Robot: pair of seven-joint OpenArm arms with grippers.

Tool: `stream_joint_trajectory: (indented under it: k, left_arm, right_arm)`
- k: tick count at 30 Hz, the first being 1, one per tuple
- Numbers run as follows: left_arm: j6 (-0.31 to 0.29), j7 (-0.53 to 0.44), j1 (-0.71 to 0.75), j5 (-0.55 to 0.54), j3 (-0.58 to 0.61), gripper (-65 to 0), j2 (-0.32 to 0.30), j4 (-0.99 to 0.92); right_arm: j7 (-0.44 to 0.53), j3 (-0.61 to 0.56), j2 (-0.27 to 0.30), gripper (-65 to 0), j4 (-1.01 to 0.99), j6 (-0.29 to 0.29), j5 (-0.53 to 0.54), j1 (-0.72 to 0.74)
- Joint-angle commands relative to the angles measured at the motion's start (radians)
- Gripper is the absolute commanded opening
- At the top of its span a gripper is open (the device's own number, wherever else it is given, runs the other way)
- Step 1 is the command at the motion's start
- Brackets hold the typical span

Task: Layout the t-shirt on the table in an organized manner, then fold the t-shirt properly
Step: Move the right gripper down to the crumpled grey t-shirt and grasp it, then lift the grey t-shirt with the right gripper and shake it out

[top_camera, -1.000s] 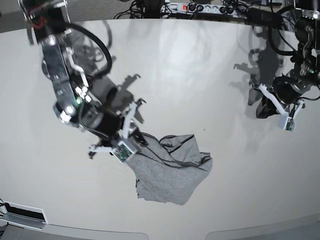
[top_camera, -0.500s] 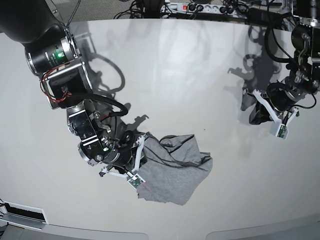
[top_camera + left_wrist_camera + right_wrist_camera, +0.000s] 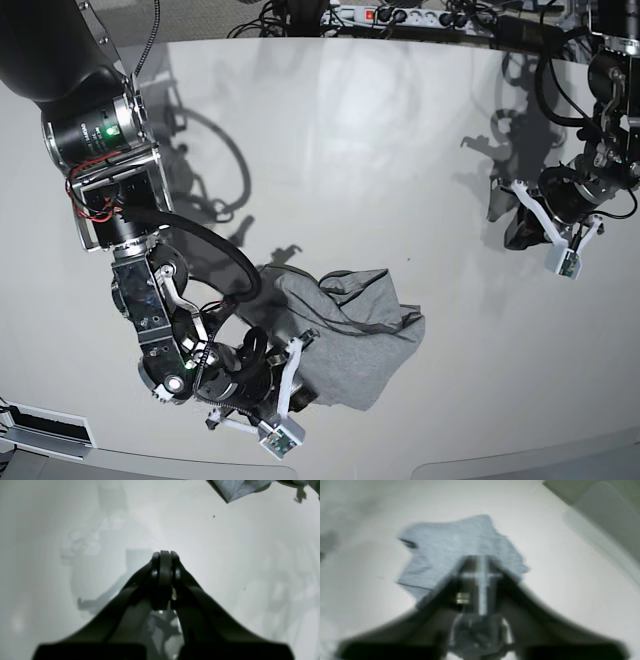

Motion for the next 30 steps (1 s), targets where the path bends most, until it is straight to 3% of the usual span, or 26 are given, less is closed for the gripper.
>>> stream_joint_trajectory:
  k: [1, 2, 3, 6, 8, 12, 16, 17, 19, 20, 25, 30]
  left_arm:
    - [-0.008, -0.021, -0.011, -0.013, -0.008, -65.0, -0.014, 0.015]
    - [-0.012, -0.022, -0.012, -0.013, -0.008, -65.0, -0.015, 0.015]
    - [-0.015, -0.022, -0.012, -0.014, -0.008, -65.0, -0.015, 0.015]
    - [-0.014, -0.021, -0.011, -0.017, -0.008, -65.0, -0.015, 0.015]
    - [-0.014, -0.021, -0.011, -0.017, -0.008, -65.0, -0.015, 0.015]
    - [-0.015, -0.021, -0.011, -0.026, -0.008, -65.0, -0.014, 0.015]
    - [-0.015, -0.021, -0.011, -0.032, -0.008, -65.0, -0.014, 0.015]
    - [-0.015, -0.021, -0.011, -0.032, -0.008, -65.0, -0.014, 0.015]
    - [-0.015, -0.021, -0.011, -0.032, -0.008, -65.0, -0.014, 0.015]
    - [-0.015, -0.021, -0.011, -0.032, -0.008, -65.0, -0.015, 0.015]
    - [-0.015, -0.020, -0.011, -0.031, -0.008, -65.0, -0.021, 0.015]
    - [-0.019, -0.011, -0.006, -0.032, -0.008, -65.0, -0.028, 0.015]
  right_arm:
    - [0.018, 0.002, -0.008, -33.2, -0.002, -0.019, 0.010, 0.008]
    - [0.050, 0.002, -0.014, -26.3, -0.022, -0.051, -0.002, -0.006]
    - [0.095, 0.002, -0.020, -24.5, -0.050, -0.075, -0.039, -0.021]
    - [0.245, 0.002, -0.038, -24.8, -0.179, -0.115, -0.142, -0.046]
    - [0.314, 0.002, -0.048, -27.9, -0.270, -0.144, -0.189, -0.046]
    - [0.400, 0.002, -0.054, -40.7, -0.364, -0.224, -0.284, -0.046]
    - [0.400, 0.002, -0.053, -41.2, -0.367, -0.254, -0.327, -0.046]
    - [0.397, 0.002, -0.053, -44.5, -0.367, -0.253, -0.327, -0.047]
    - [0.380, 0.002, -0.053, -62.7, -0.367, -0.231, -0.326, -0.046]
    - [0.383, 0.002, -0.053, -65.0, -0.367, -0.209, -0.327, -0.045]
    - [0.335, 0.003, -0.046, -65.0, -0.193, -0.198, -0.326, -0.029]
    - [0.069, 0.003, -0.045, -65.0, 0.236, -0.295, -0.228, -0.040]
